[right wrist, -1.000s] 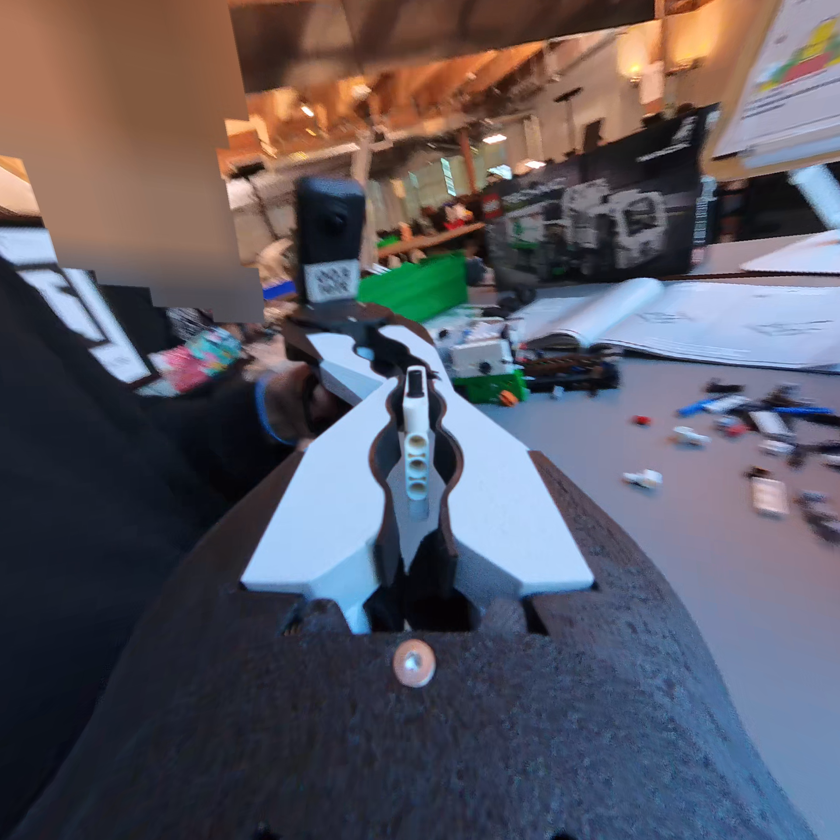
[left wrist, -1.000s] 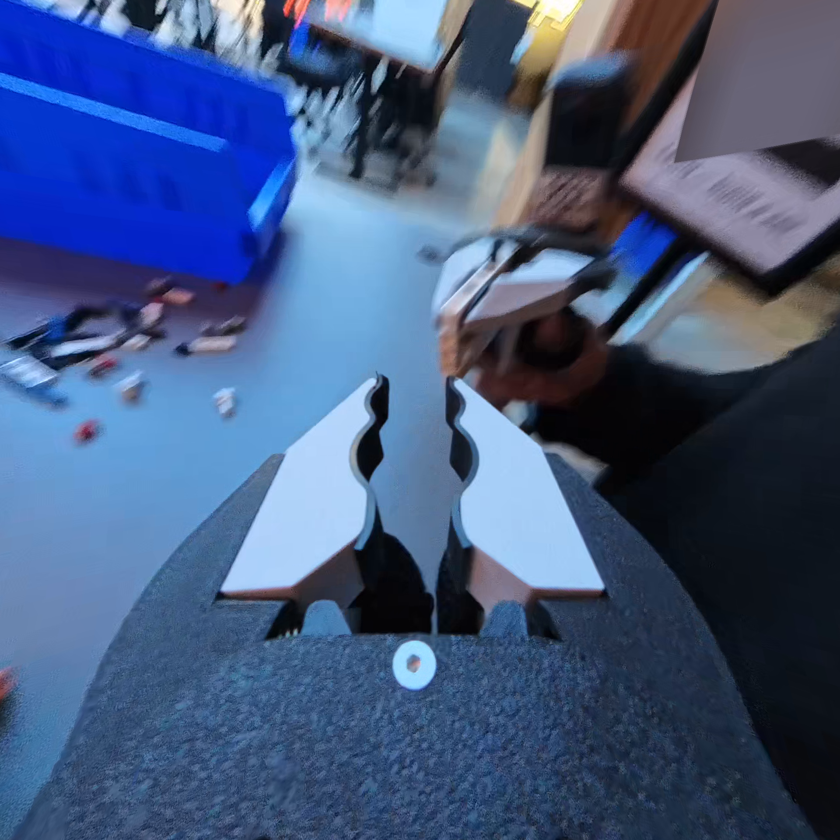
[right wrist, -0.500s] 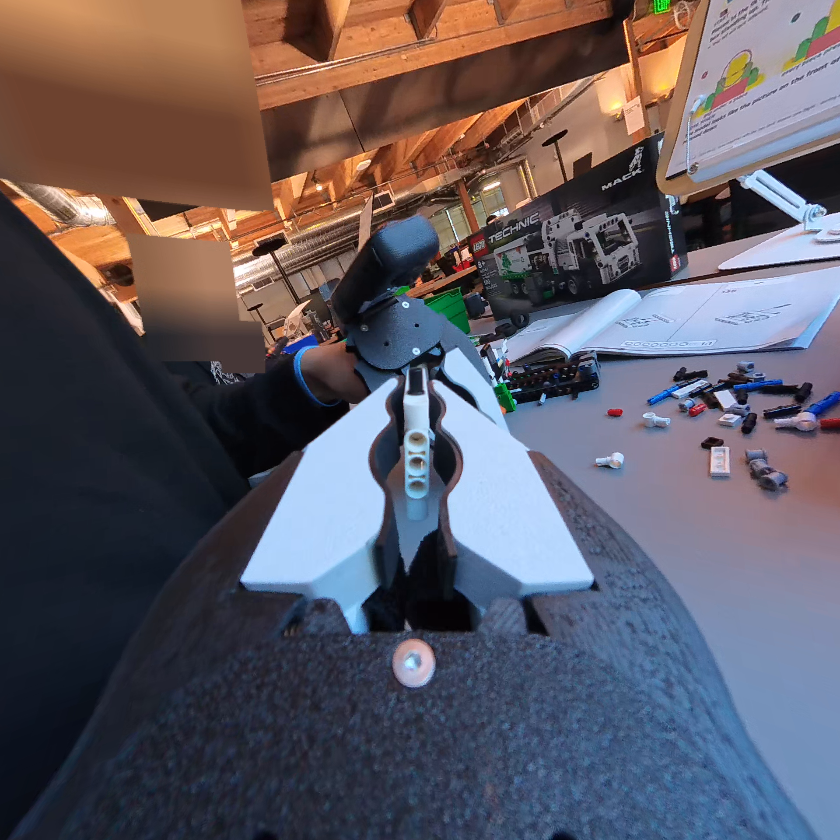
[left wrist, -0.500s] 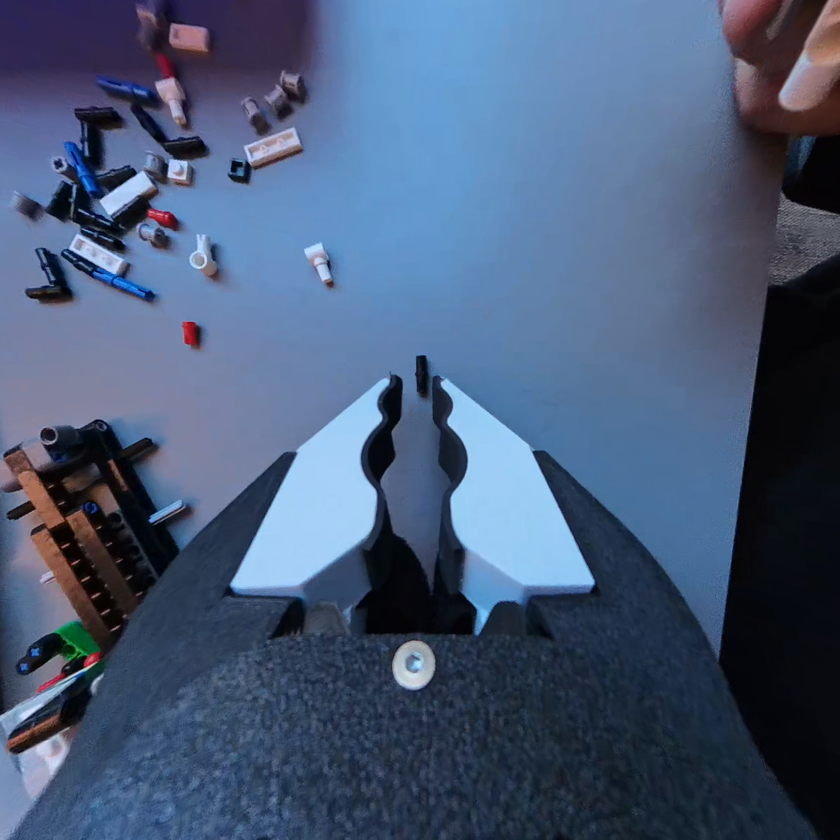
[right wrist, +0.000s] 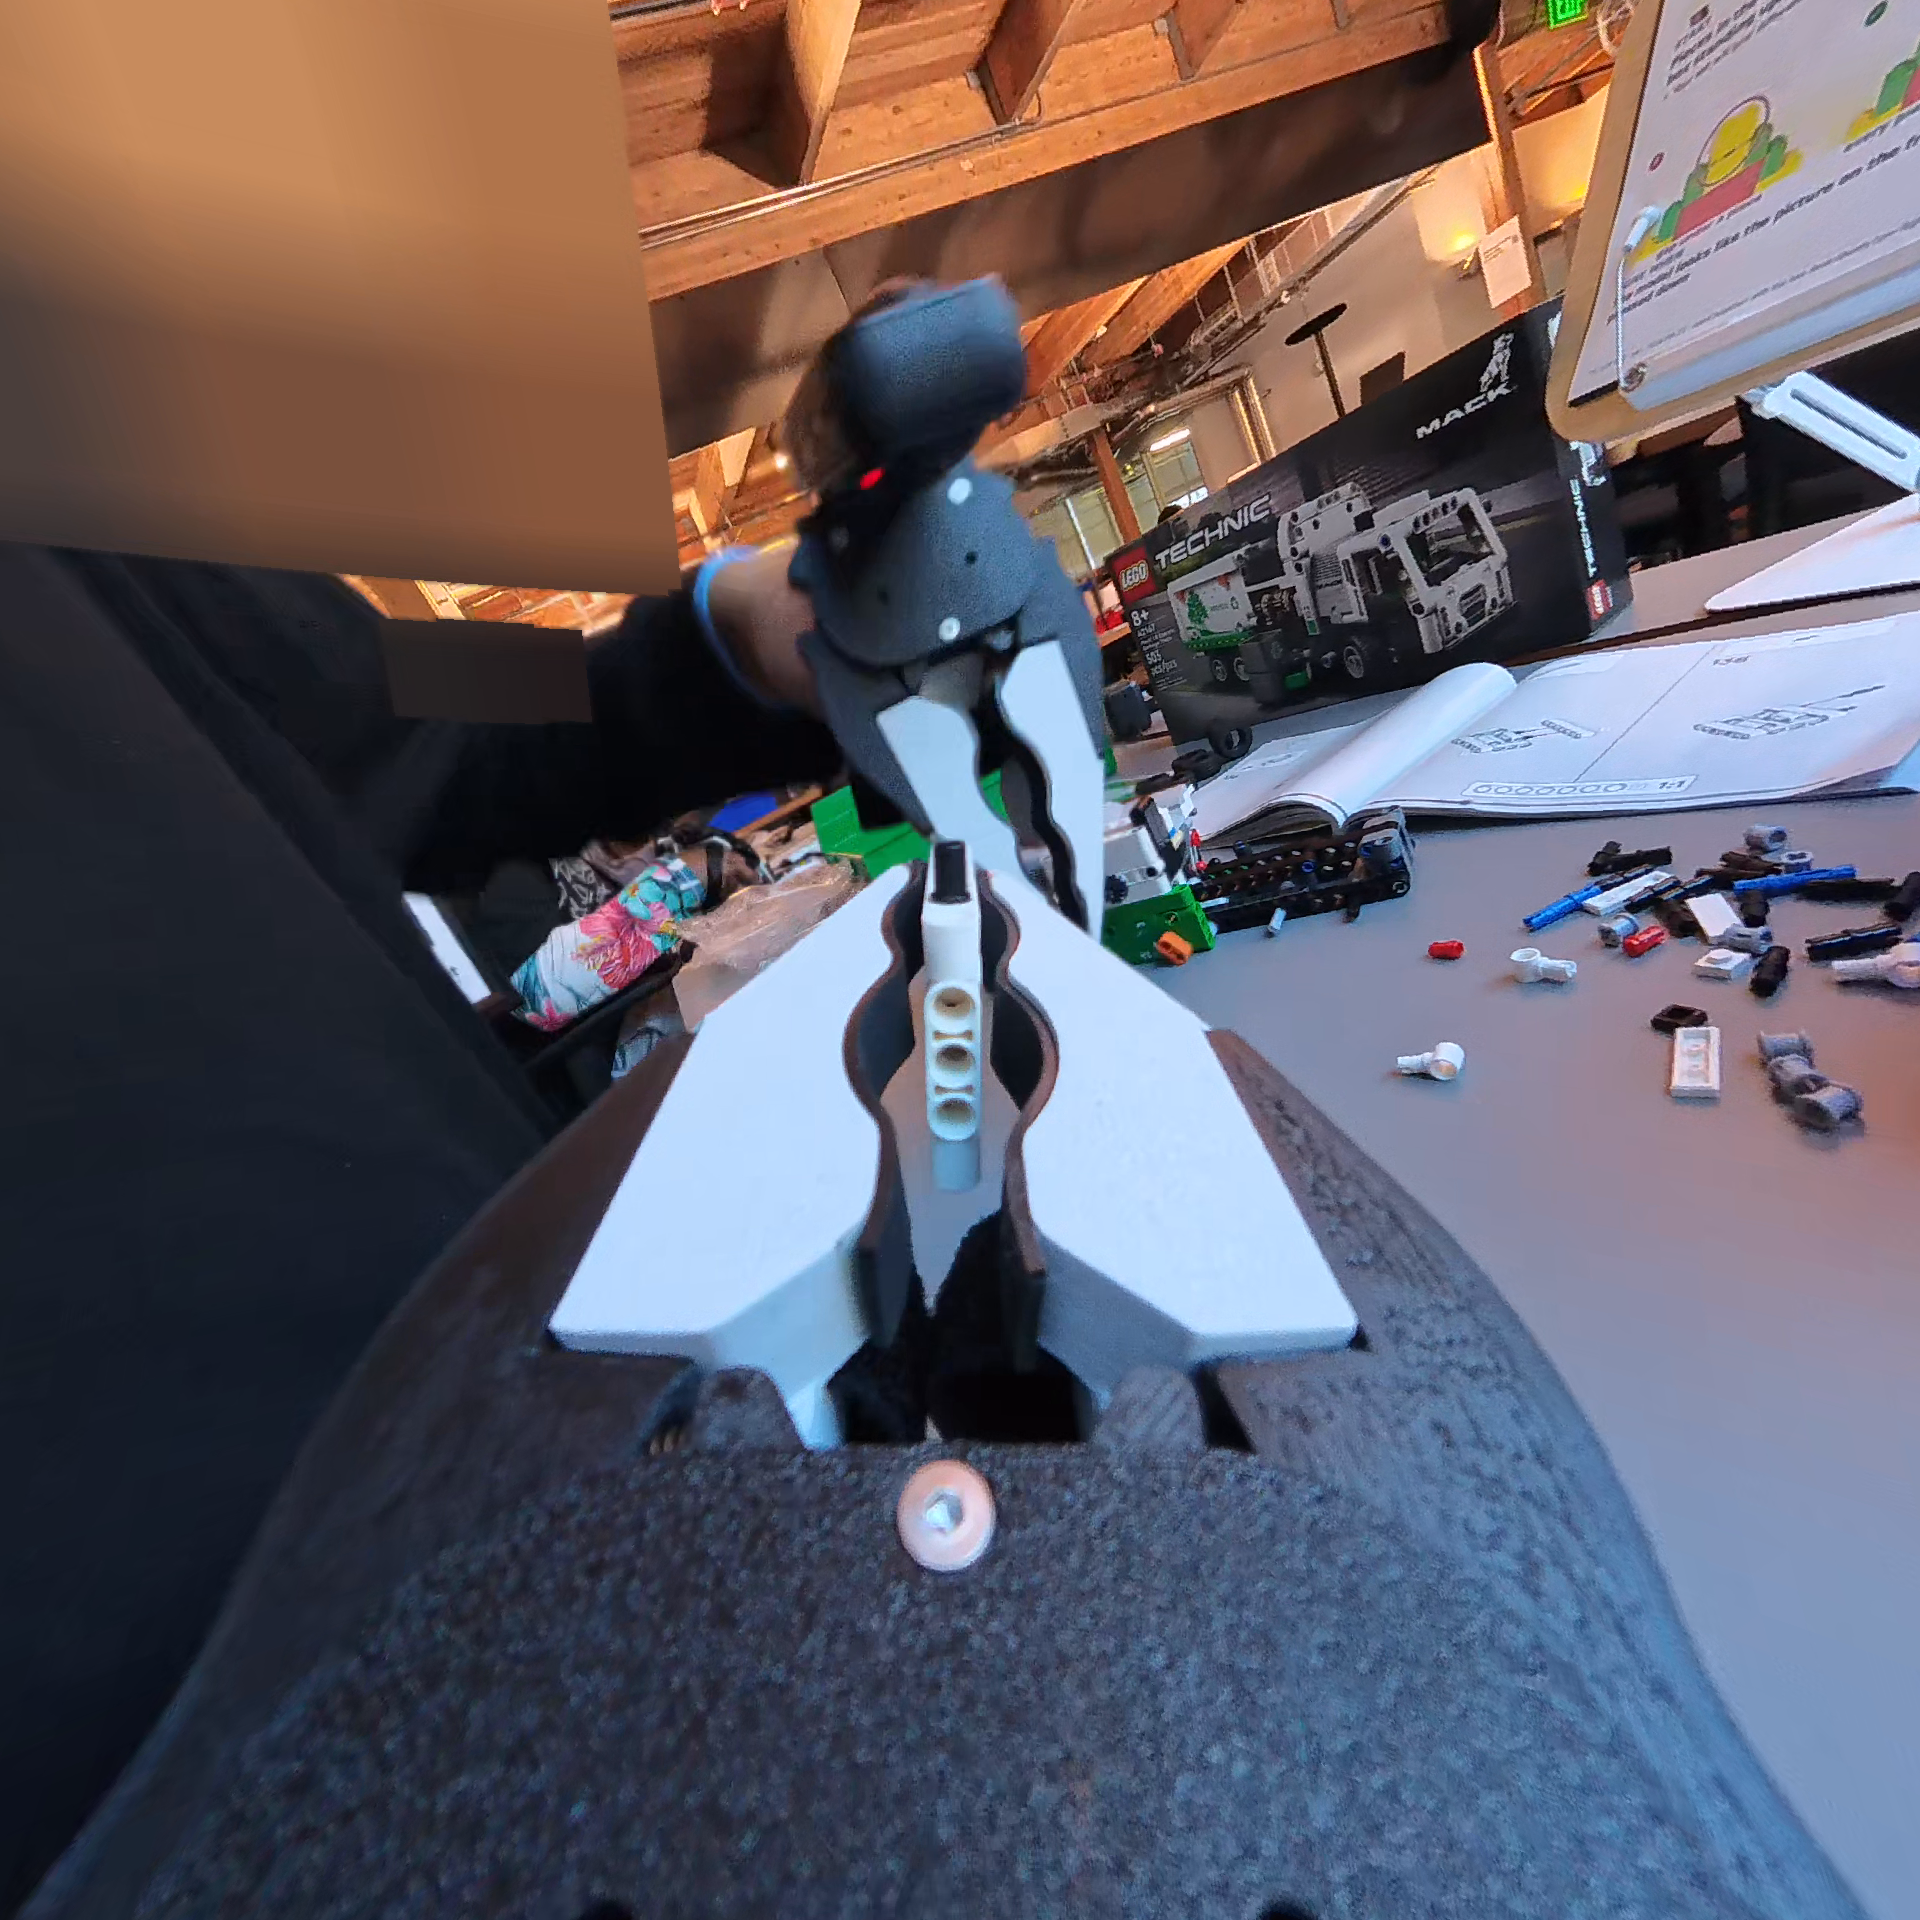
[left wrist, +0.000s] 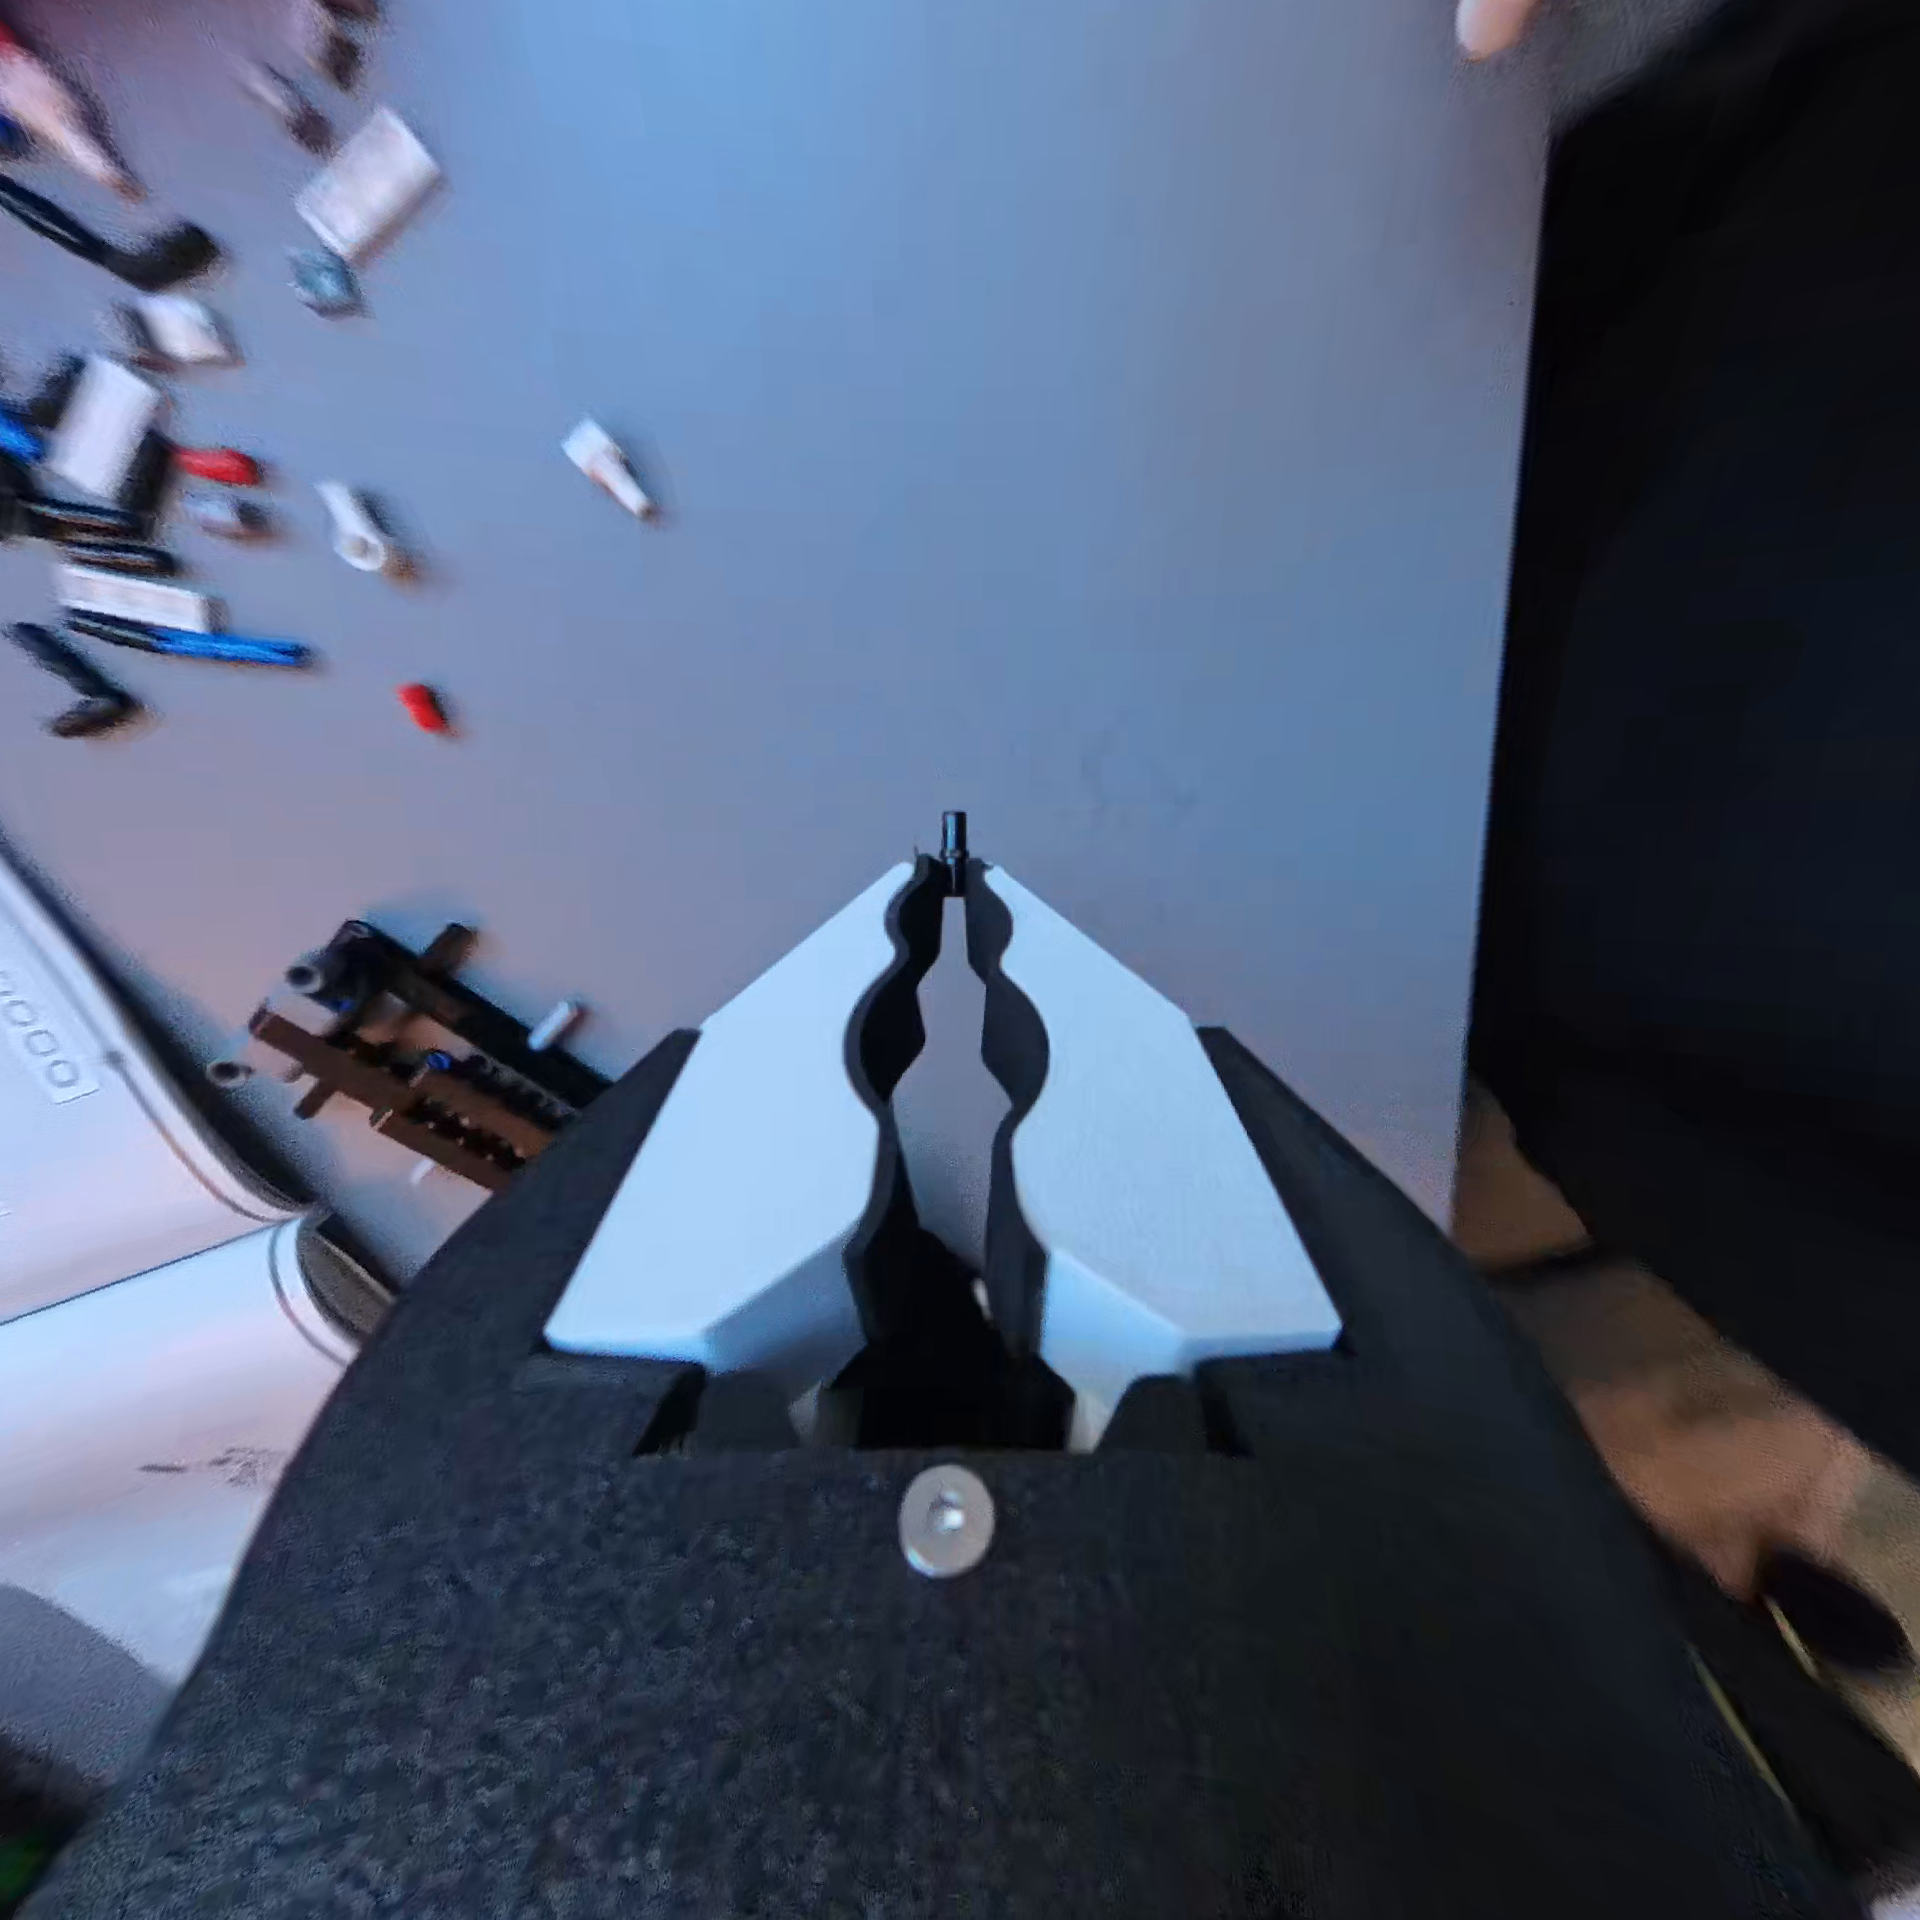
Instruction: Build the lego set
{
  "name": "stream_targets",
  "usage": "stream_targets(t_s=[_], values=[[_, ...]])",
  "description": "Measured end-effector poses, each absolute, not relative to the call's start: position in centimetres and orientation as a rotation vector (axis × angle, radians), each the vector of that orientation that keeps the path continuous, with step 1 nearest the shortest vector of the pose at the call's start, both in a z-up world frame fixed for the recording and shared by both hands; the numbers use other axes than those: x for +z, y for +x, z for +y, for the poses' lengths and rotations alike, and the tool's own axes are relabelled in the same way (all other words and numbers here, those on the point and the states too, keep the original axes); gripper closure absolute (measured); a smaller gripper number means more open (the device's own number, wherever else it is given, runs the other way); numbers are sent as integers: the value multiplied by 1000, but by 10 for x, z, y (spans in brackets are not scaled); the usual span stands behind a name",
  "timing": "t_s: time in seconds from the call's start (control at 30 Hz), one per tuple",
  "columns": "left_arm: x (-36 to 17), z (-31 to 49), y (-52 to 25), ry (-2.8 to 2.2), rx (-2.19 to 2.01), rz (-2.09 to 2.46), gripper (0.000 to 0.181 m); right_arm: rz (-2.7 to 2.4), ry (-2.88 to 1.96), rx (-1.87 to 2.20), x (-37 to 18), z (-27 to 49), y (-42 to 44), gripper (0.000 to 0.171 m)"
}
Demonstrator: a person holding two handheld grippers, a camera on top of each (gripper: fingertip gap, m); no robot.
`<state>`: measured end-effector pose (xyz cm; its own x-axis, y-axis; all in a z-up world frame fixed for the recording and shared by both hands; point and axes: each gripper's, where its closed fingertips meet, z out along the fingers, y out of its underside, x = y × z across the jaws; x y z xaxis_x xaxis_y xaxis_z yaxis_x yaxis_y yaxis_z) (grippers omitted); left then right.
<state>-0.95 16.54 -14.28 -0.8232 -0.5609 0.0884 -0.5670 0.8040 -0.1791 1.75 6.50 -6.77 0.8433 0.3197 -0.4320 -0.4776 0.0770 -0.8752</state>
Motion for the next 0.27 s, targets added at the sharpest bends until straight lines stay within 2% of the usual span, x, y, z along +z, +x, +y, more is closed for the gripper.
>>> stream_targets(t_s=[0.03, 0.27], values=[[-143, 170, -13, 876, 204, -2908, 178, 135, -1374, 601, -68, 65, 17, 164], [-163, 209, -12, 934, -454, -2606, 178, 117, -1366, 615, -67, 63, 13, 164]])
